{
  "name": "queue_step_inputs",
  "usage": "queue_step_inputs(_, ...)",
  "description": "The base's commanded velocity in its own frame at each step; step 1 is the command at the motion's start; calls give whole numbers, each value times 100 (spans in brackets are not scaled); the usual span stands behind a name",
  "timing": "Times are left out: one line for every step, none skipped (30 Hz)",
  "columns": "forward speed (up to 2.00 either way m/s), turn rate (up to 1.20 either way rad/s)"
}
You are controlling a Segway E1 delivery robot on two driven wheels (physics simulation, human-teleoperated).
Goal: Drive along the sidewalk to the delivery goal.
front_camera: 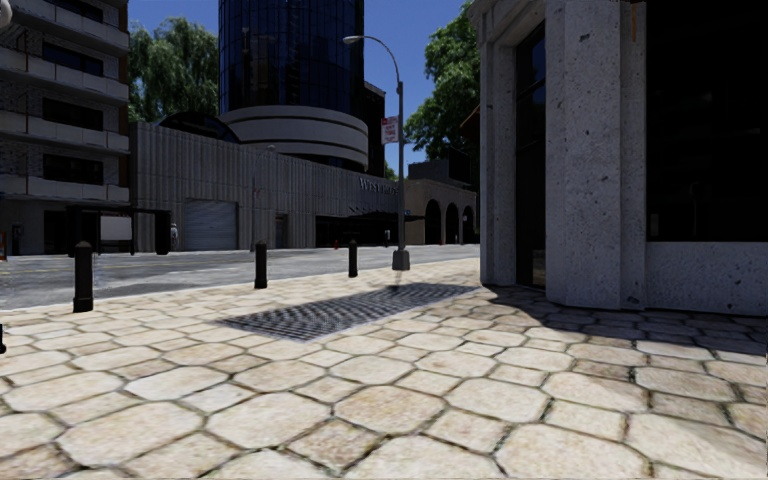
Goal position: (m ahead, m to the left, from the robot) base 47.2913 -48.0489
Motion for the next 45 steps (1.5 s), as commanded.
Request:
queue_step_inputs(200,0)
queue_step_inputs(200,0)
queue_step_inputs(200,0)
queue_step_inputs(200,0)
queue_step_inputs(200,0)
queue_step_inputs(200,0)
queue_step_inputs(200,0)
queue_step_inputs(200,0)
queue_step_inputs(200,0)
queue_step_inputs(200,0)
queue_step_inputs(200,0)
queue_step_inputs(200,0)
queue_step_inputs(200,0)
queue_step_inputs(200,0)
queue_step_inputs(200,0)
queue_step_inputs(200,0)
queue_step_inputs(200,0)
queue_step_inputs(200,0)
queue_step_inputs(200,0)
queue_step_inputs(200,0)
queue_step_inputs(200,0)
queue_step_inputs(200,0)
queue_step_inputs(200,0)
queue_step_inputs(200,0)
queue_step_inputs(200,0)
queue_step_inputs(200,0)
queue_step_inputs(200,0)
queue_step_inputs(200,0)
queue_step_inputs(200,0)
queue_step_inputs(200,0)
queue_step_inputs(200,0)
queue_step_inputs(200,0)
queue_step_inputs(200,0)
queue_step_inputs(200,0)
queue_step_inputs(200,0)
queue_step_inputs(200,0)
queue_step_inputs(200,0)
queue_step_inputs(200,0)
queue_step_inputs(200,0)
queue_step_inputs(200,0)
queue_step_inputs(200,0)
queue_step_inputs(200,0)
queue_step_inputs(200,0)
queue_step_inputs(200,0)
queue_step_inputs(200,0)
